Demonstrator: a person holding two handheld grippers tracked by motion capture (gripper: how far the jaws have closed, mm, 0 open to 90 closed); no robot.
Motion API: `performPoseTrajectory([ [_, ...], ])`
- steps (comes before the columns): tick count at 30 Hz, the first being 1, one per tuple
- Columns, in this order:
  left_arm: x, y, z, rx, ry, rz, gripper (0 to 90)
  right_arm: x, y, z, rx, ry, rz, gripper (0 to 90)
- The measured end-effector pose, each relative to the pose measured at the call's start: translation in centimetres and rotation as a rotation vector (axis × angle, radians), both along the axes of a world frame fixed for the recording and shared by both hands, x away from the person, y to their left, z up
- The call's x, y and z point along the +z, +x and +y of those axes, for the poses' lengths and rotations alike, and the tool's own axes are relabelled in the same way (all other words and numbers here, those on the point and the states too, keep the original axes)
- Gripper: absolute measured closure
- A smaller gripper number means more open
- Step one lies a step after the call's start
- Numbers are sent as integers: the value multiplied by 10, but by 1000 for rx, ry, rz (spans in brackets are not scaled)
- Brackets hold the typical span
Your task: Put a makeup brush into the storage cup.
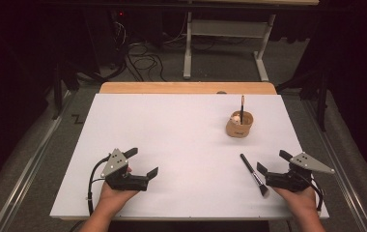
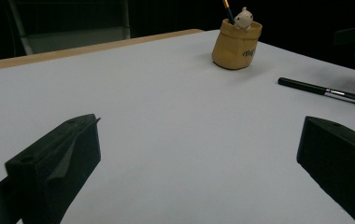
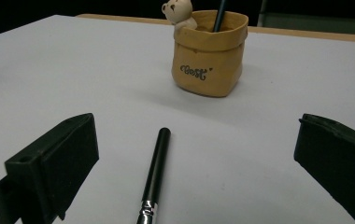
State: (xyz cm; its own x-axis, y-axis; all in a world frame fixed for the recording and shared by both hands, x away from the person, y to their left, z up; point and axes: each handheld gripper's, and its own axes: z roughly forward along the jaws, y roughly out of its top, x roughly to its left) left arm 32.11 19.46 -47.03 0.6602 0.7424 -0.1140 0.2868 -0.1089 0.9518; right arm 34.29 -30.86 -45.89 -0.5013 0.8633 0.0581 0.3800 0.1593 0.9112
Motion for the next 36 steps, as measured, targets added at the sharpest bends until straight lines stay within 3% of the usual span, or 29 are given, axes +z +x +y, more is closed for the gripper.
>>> performPoseTrajectory([
  [13, 1, -3, 2, -10, 1, -15, 4, -4, -5, 6, -3, -33, 38, 4],
  [19, 0, 2, 3, -5, -14, -10, 5, -3, -3, 7, -1, -69, 97, 5],
  [25, -1, 3, 0, -21, -11, -3, 5, 0, 3, 9, 5, -142, 171, 16],
  [36, 0, -1, 2, -35, -14, 0, 5, 5, 10, 13, 15, -190, 320, 51],
])
